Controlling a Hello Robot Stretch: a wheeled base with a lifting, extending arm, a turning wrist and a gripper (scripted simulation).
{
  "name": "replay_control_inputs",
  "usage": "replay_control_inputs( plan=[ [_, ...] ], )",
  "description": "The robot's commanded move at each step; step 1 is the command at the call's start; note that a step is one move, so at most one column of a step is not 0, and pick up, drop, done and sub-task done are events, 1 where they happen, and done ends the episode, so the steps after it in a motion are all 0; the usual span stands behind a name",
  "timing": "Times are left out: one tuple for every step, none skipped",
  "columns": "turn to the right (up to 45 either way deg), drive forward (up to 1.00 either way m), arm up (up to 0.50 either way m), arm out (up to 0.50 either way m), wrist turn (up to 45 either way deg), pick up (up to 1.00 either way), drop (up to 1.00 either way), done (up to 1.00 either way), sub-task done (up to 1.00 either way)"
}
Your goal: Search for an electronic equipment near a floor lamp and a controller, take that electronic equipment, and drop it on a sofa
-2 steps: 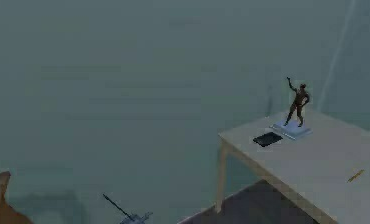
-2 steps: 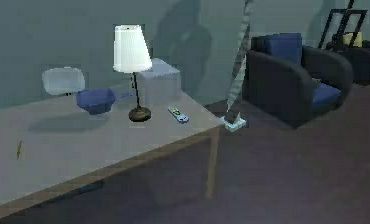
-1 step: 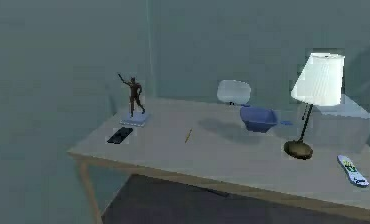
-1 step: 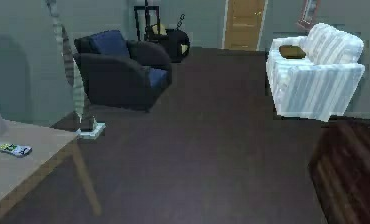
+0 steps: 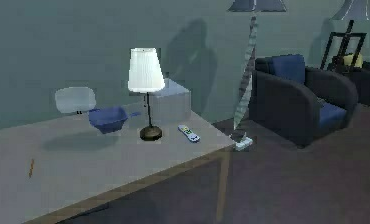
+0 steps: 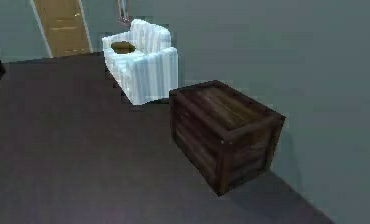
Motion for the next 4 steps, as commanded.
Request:
replay_control_inputs(
  plan=[
    [33.0, 0.00, 0.00, 0.00, 0.0, 0.00, 0.00, 0.00, 0.00],
    [0.0, 0.10, 0.00, 0.00, 0.0, 0.00, 0.00, 0.00, 0.00],
    [15.0, 0.00, 0.00, 0.00, 0.0, 0.00, 0.00, 0.00, 0.00],
    [3.0, 0.00, 0.00, 0.00, 0.0, 0.00, 0.00, 0.00, 0.00]
  ],
)
